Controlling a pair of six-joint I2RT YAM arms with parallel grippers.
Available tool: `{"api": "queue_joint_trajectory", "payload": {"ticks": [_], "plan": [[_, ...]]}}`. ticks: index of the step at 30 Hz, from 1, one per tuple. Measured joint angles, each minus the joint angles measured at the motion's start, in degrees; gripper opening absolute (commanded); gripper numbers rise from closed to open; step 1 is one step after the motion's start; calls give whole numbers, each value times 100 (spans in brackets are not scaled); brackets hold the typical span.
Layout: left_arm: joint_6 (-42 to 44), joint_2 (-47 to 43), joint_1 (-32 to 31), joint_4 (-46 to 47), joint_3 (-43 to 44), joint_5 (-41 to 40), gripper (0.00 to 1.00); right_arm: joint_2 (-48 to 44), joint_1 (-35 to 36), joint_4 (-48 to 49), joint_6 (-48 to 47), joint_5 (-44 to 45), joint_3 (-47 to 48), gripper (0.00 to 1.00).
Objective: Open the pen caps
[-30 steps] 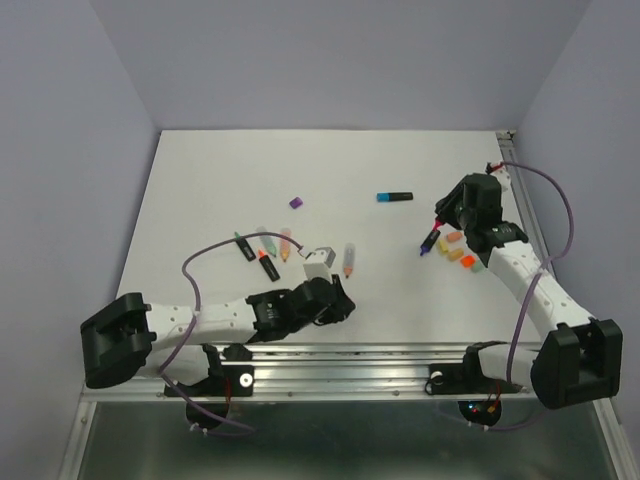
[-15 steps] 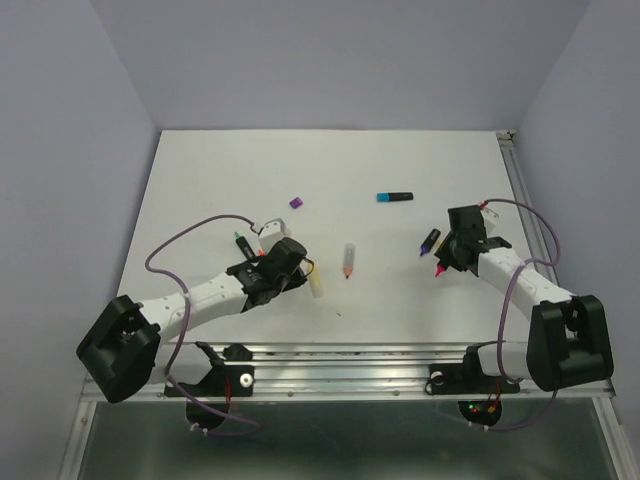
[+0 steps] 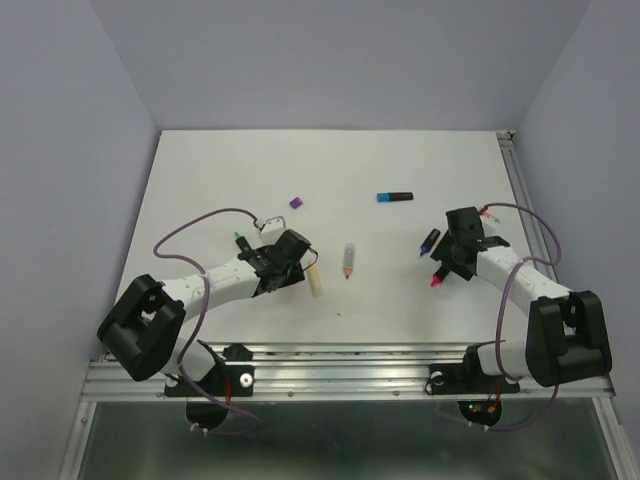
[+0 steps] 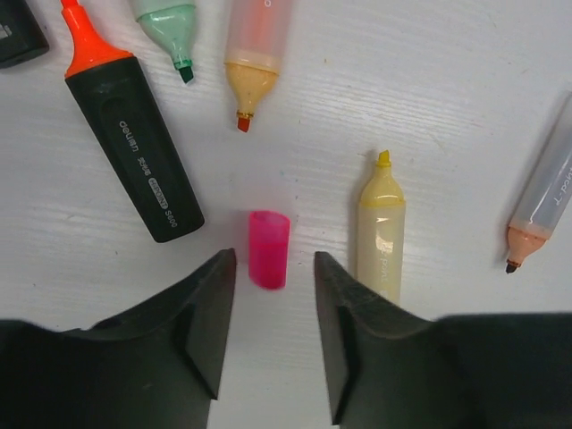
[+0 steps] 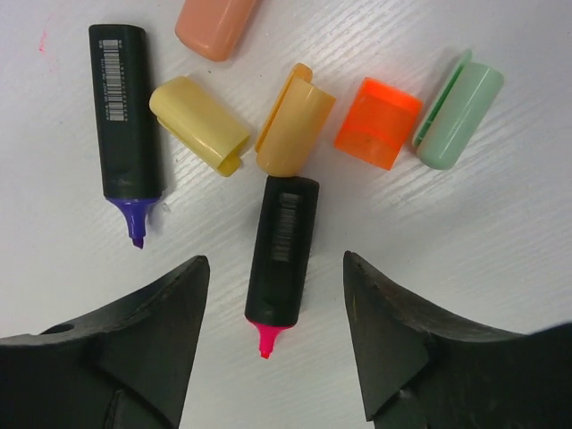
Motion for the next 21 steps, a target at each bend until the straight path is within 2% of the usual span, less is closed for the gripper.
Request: {"api": "queue_joint_trajectory", "payload": {"ticks": [4, 6, 7, 9, 12, 15, 21], "plan": [[92, 0, 0, -46, 0, 42, 77, -227, 0, -192, -7, 9, 22, 80], [144, 0, 2, -46, 0, 96, 82, -376, 0, -278, -44, -24, 76, 93], [173, -4, 2, -46, 0, 125, 90, -461, 0, -291, -50, -61, 114, 98], [223, -44, 2, -44, 0, 168, 99, -656, 0, -273, -81, -203, 225, 100], [317, -310, 2, -35, 0, 269, 99, -820, 0, -72, -87, -538, 411, 100], [426, -763, 2, 24, -7, 376, 99, -581, 0, 79, 22, -938, 761, 100], [625, -1770, 2, 365, -236, 490, 99, 894, 90, 514, 568, -1252, 1825, 100]]}}
